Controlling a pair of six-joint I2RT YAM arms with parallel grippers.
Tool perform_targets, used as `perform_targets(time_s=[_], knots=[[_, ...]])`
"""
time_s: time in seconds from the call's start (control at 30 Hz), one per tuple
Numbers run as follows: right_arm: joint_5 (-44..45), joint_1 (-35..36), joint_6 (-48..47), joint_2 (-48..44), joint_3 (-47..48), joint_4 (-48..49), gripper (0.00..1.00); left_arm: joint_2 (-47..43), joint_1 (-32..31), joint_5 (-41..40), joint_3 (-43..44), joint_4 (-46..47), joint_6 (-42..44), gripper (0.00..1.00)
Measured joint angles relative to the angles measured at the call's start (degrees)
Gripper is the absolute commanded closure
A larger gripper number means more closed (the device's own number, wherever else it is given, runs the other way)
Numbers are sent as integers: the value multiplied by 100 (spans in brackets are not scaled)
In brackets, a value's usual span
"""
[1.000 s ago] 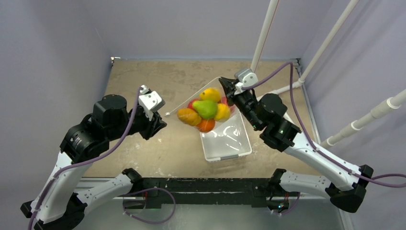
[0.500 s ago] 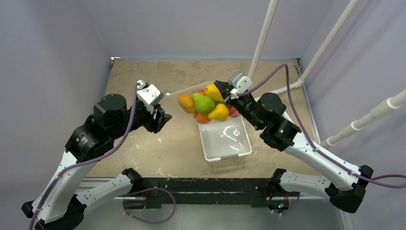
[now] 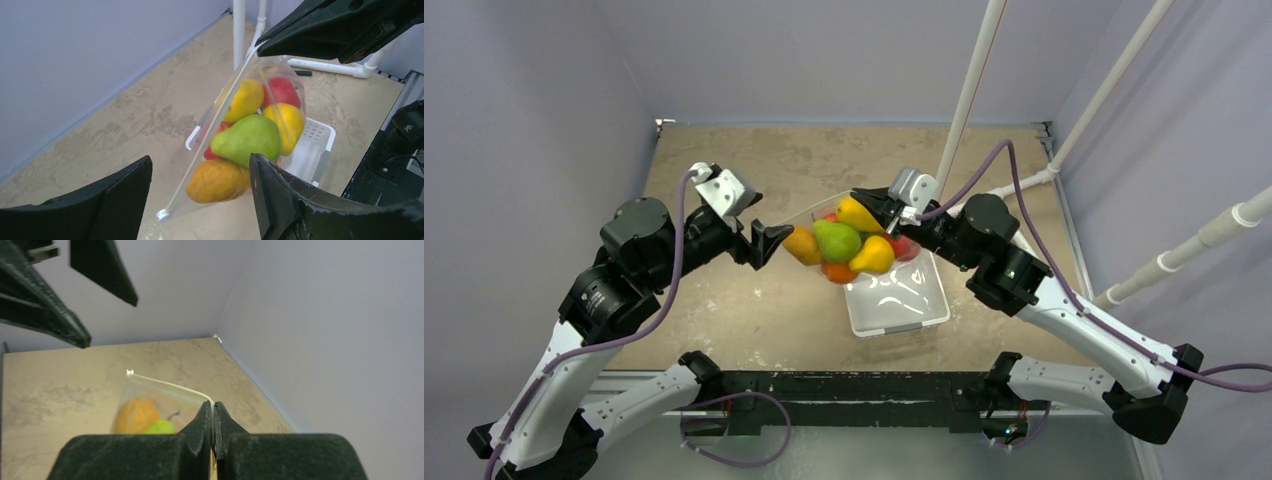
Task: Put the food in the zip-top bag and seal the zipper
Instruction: Place the zipper food storage bag at the center of the board.
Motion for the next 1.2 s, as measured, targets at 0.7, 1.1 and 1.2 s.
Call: perform_targets(time_s=[0.7,1.1,1.2], knots=[[-1655,0,-76,-129,11,-17,100,404,0,1631,-26,136,313,16],[-2131,-2,-26,-240,66,50,100,621,0,1991,-409,57,400,36],[-2162,-4,-15,-240,76,50,100,643,0,2083,-461,55,396,57]])
